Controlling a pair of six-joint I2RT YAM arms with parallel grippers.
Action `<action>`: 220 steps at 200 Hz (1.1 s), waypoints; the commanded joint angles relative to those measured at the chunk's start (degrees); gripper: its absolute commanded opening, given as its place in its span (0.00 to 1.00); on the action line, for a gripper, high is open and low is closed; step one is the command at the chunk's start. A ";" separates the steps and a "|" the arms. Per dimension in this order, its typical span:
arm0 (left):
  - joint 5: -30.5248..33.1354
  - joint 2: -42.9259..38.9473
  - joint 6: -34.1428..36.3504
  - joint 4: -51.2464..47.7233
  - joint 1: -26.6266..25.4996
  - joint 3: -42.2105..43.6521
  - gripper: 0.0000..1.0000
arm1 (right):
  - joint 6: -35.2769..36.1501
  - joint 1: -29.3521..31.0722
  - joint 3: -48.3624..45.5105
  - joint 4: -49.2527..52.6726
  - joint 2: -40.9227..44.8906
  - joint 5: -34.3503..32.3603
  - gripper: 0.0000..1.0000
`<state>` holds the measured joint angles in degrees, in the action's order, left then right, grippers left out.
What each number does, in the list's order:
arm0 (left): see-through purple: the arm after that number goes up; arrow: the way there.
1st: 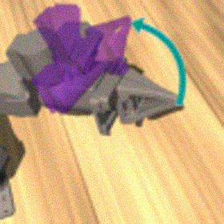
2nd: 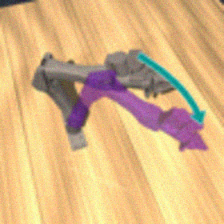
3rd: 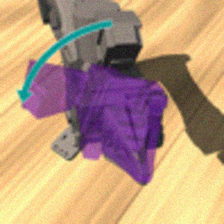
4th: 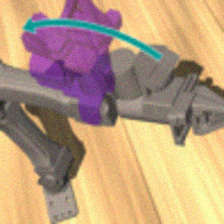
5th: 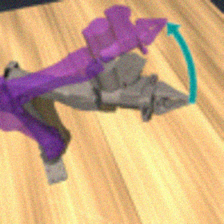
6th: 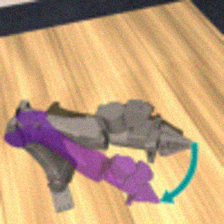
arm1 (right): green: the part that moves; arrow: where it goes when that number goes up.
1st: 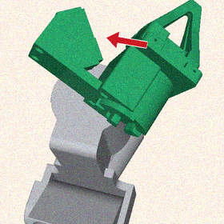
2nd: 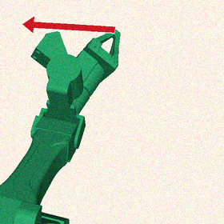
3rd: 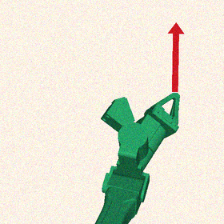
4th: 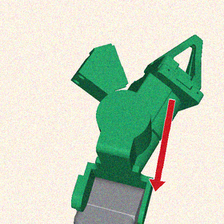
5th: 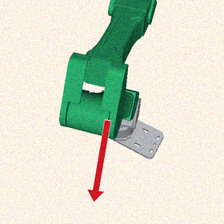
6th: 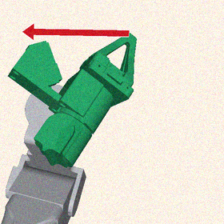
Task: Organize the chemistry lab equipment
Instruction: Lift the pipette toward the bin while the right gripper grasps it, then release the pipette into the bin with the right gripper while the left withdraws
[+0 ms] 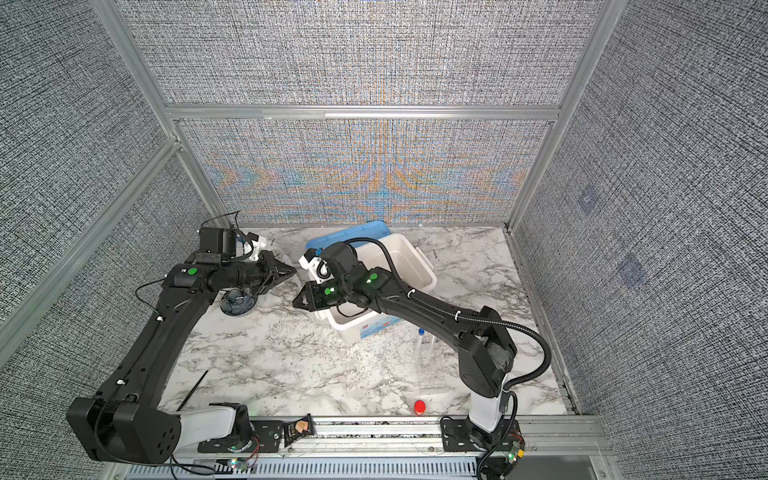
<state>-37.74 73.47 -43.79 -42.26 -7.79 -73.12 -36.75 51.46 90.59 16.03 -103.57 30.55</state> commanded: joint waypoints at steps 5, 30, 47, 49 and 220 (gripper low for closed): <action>-0.63 0.57 -0.39 2.42 0.07 0.05 0.24 | -1.80 -1.50 -2.16 -2.55 0.81 0.82 0.17; 1.02 0.89 -0.15 3.50 0.00 0.42 0.40 | -0.28 -3.80 -4.45 -1.85 1.79 0.47 0.16; 1.51 1.29 0.55 4.60 0.10 -0.13 0.46 | 3.18 -6.16 -3.72 2.13 2.27 -0.67 0.16; 1.52 1.36 0.75 4.46 0.09 -0.41 0.46 | 3.82 -6.43 -3.50 2.79 2.42 -1.02 0.16; 5.18 5.43 5.65 1.02 0.15 1.27 0.49 | 30.57 -17.36 -1.06 27.25 5.43 -29.10 0.03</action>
<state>-32.97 78.35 -39.27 -40.62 -7.73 -71.11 -12.21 34.13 88.18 39.53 -96.42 9.50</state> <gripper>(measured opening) 0.485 0.049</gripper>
